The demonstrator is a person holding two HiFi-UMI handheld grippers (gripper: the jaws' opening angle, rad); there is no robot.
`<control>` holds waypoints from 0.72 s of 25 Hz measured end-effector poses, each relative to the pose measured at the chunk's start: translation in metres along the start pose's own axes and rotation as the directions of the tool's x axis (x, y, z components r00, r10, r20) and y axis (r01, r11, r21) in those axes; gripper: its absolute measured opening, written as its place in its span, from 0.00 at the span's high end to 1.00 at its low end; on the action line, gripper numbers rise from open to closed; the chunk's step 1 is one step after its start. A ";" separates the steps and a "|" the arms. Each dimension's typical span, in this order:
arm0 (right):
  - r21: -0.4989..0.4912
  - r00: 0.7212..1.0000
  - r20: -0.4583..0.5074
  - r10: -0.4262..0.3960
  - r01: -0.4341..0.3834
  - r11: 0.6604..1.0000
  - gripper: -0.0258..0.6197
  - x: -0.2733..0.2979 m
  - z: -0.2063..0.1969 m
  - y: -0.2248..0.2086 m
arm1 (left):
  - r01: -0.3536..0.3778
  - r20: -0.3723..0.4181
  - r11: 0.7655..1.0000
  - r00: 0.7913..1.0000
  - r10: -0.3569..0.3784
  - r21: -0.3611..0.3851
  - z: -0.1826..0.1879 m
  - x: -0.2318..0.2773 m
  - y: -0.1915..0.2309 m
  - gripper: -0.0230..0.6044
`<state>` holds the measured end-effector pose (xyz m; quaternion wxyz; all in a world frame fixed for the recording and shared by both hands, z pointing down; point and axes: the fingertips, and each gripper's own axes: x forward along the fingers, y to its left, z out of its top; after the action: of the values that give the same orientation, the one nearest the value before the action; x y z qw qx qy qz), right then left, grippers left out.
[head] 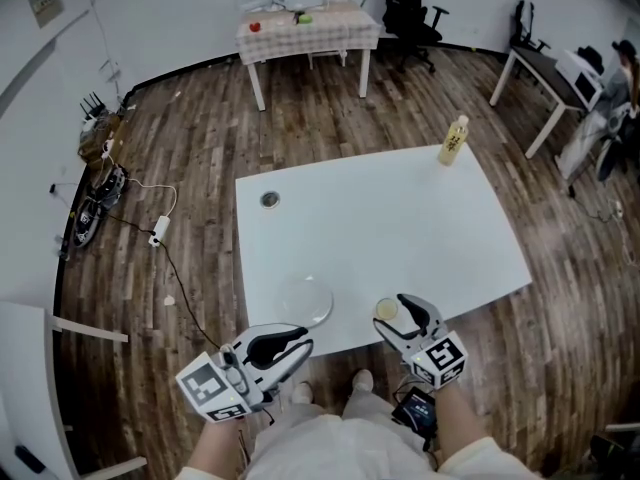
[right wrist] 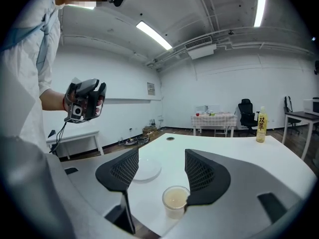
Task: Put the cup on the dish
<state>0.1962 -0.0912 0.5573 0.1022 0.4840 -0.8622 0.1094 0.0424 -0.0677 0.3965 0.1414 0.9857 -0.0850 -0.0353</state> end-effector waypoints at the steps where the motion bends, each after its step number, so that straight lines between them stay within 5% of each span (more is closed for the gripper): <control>1: 0.003 1.000 -0.003 -0.002 0.002 1.000 0.51 0.000 -0.003 -0.002 | 0.000 -0.002 1.000 1.000 0.000 0.000 0.000 0.001 0.000 0.88; 18: -0.032 0.987 -0.151 -0.050 0.046 0.998 0.48 0.021 -0.075 -0.033 | -0.015 0.022 0.999 1.000 0.016 -0.045 0.006 0.001 0.008 0.85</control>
<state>0.2191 -0.1036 0.6376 0.1771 0.4934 -0.8414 0.1311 0.0416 -0.0771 0.3926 0.1628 0.9811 -0.0932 -0.0470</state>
